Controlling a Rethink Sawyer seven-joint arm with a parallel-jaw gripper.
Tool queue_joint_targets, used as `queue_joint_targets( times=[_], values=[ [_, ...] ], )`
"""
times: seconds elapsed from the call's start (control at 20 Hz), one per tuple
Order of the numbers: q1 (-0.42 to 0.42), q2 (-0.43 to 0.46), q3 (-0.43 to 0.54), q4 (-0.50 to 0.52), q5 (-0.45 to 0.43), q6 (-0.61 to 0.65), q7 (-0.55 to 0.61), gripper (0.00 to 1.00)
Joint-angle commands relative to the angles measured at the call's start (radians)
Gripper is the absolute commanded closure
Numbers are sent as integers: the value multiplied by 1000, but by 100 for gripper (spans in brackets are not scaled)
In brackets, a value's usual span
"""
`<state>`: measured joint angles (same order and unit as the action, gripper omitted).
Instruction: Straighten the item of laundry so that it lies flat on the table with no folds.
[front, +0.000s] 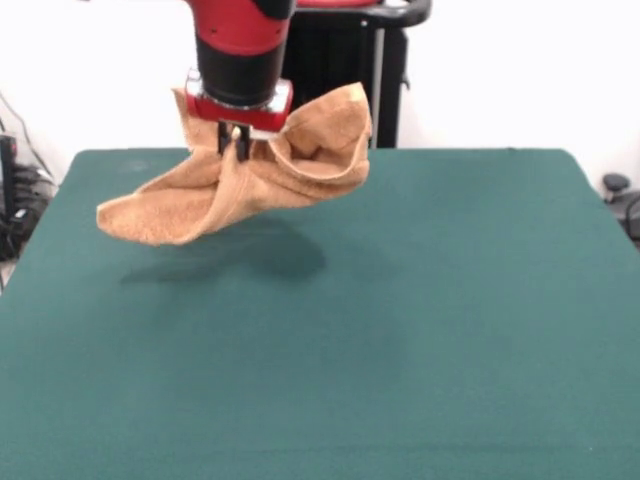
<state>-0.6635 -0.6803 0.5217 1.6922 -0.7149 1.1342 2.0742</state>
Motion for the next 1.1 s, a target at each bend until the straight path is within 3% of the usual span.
queue_joint_targets(
  times=[0.05,0.15,0.25,0.4,0.6,0.8,1.1],
  values=[
    [75,-71,17,-81,64,171,-116,100],
    [83,-89,15,-83,67,183,-111,100],
    [61,-61,20,-49,47,57,-94,100],
    [20,104,-8,-6,-59,-254,-26,100],
    [29,233,-55,-27,-150,-455,42,100],
    [53,282,-104,-45,-177,-551,81,100],
    [92,289,-173,-25,-130,-596,118,100]
  ],
)
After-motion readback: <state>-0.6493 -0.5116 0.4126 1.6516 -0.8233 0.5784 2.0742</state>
